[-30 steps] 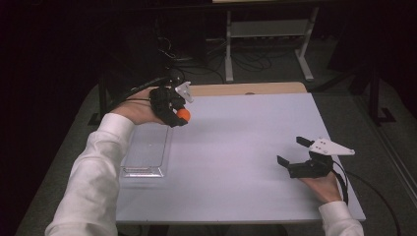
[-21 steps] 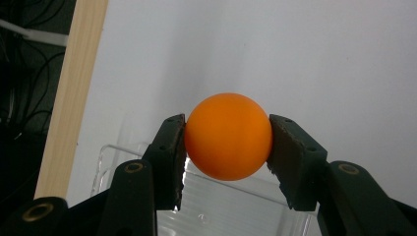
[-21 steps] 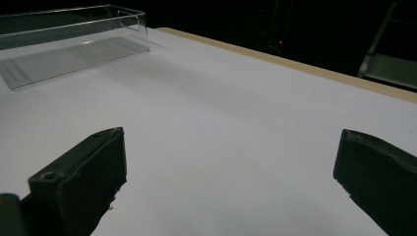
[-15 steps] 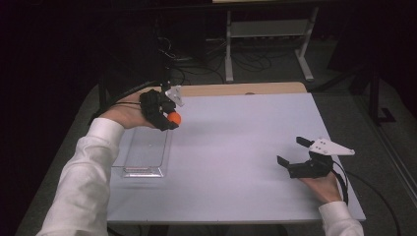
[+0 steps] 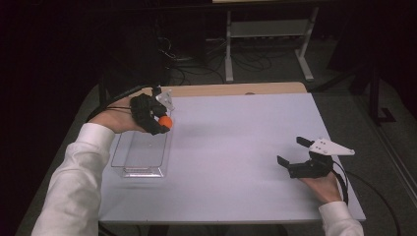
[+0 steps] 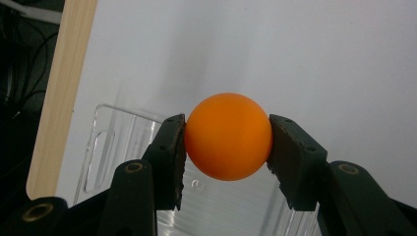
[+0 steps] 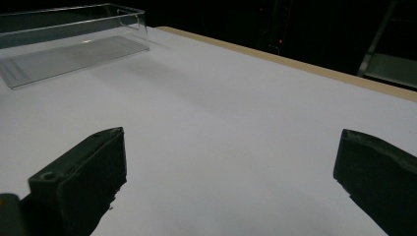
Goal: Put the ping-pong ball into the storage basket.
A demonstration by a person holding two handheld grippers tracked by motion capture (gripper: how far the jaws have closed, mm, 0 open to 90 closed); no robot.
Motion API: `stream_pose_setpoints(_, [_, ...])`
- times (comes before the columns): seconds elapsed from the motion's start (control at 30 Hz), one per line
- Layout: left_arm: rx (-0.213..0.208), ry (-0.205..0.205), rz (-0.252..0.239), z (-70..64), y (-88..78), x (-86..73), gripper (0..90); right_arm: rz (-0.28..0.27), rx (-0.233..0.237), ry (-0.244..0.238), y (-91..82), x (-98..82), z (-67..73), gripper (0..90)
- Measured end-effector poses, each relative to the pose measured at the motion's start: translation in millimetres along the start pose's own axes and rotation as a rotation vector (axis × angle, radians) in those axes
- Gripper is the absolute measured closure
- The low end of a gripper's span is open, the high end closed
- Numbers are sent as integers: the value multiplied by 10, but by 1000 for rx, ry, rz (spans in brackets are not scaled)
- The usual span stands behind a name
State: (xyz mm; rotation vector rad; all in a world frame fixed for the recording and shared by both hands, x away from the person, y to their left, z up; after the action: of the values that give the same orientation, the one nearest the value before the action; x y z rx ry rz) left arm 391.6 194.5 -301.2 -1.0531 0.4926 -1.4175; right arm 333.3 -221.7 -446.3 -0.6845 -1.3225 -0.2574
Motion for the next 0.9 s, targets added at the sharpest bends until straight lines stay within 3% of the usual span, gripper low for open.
stream_pose_setpoints(0.9, [-8, -32, 64, 5, 5, -363, 508, 3, -3, -1, -2, -3, 1, 0])
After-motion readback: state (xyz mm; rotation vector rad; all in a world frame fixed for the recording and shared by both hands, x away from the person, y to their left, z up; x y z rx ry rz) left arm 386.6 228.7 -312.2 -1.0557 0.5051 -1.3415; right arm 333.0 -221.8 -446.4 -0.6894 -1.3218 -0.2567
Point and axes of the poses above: each handheld gripper's, and its own axes: y roughly forward along the jaws, x roughly out of its top, z roughly to its left, the point moved 5 cm from there along y, roughly forward along the jaws, and after that the axes turned 14 degrees about x, right-handed, at the moved point
